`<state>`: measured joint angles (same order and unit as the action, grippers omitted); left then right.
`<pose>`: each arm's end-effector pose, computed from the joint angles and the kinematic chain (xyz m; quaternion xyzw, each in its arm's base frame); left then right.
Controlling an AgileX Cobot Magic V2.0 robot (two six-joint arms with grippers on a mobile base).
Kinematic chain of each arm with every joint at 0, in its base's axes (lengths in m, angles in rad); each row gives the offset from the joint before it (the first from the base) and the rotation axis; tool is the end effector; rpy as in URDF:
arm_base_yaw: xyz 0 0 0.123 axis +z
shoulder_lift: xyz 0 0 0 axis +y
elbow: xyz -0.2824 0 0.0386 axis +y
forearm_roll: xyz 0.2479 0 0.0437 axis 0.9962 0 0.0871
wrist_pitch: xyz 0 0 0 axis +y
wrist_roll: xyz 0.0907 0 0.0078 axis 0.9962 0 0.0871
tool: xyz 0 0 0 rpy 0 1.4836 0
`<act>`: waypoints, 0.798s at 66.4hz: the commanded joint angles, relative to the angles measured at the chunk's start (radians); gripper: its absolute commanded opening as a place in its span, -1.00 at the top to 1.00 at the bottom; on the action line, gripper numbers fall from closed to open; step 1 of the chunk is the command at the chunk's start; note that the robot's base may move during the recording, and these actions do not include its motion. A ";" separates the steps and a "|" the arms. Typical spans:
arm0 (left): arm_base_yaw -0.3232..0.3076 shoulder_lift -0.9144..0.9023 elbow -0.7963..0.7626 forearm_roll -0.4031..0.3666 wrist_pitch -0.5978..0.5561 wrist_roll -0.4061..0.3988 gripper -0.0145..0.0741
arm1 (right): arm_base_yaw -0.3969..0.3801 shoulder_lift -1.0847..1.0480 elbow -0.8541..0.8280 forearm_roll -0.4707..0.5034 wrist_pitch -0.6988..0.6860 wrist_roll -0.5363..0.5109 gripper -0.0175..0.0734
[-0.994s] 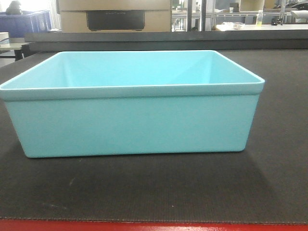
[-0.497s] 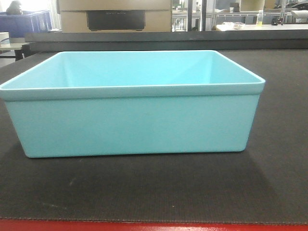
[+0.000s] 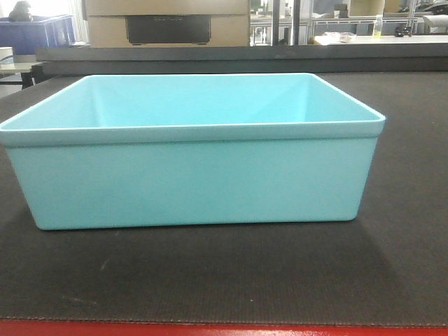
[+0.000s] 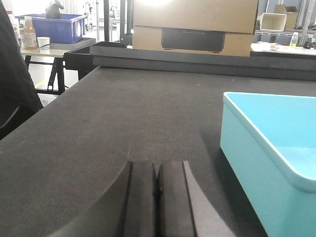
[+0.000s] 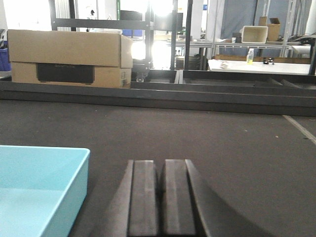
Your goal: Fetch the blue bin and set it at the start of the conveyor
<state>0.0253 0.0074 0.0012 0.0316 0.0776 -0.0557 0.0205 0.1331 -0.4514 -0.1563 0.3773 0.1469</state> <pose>0.0572 0.0017 0.2052 -0.0184 0.7065 0.0013 0.7075 0.0379 -0.0045 0.3206 0.0140 0.6954 -0.0121 0.7183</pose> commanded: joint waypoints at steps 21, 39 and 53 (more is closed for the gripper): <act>0.001 -0.007 -0.001 -0.005 -0.016 -0.001 0.92 | -0.206 -0.050 0.311 0.284 -0.302 -0.255 0.97; 0.001 -0.007 -0.001 -0.005 -0.016 -0.001 0.92 | -0.206 -0.133 0.451 0.275 -0.328 -0.255 0.97; 0.001 -0.007 -0.001 -0.005 -0.016 -0.001 0.92 | -0.206 -0.133 0.451 0.275 -0.326 -0.255 0.97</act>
<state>0.0253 0.0050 0.0012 0.0316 0.0776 -0.0557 -0.1801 0.0087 -0.0011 0.1221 0.0630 -0.0976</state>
